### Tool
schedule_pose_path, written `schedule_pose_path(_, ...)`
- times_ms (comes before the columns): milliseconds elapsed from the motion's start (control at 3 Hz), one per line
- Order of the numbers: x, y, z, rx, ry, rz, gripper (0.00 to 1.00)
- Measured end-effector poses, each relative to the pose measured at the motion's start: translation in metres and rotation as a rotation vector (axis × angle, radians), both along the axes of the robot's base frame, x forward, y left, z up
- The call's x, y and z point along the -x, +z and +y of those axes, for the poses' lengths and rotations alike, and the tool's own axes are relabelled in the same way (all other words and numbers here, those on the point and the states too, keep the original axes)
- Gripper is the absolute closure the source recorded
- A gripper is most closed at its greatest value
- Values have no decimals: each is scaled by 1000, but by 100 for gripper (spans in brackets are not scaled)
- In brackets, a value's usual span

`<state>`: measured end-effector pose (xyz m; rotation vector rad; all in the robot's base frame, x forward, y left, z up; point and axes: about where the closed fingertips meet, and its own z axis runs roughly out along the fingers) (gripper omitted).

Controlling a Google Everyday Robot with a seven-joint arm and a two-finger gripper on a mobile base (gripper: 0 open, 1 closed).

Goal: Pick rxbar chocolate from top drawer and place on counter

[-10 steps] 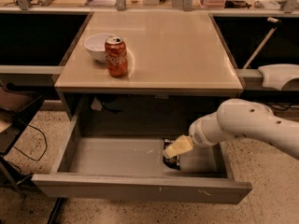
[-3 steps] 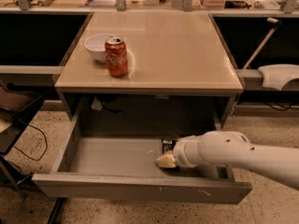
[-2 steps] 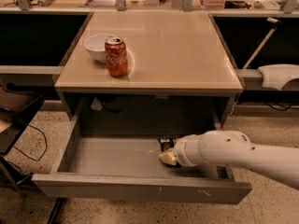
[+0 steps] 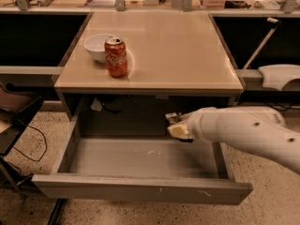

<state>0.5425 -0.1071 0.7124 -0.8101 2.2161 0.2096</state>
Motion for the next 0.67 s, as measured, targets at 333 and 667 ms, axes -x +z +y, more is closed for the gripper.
schedule_pose_path(333, -18, 88, -23, -17, -42, -95, 100)
schedule_pose_path(667, -38, 161, -42, -28, -57, -139, 100)
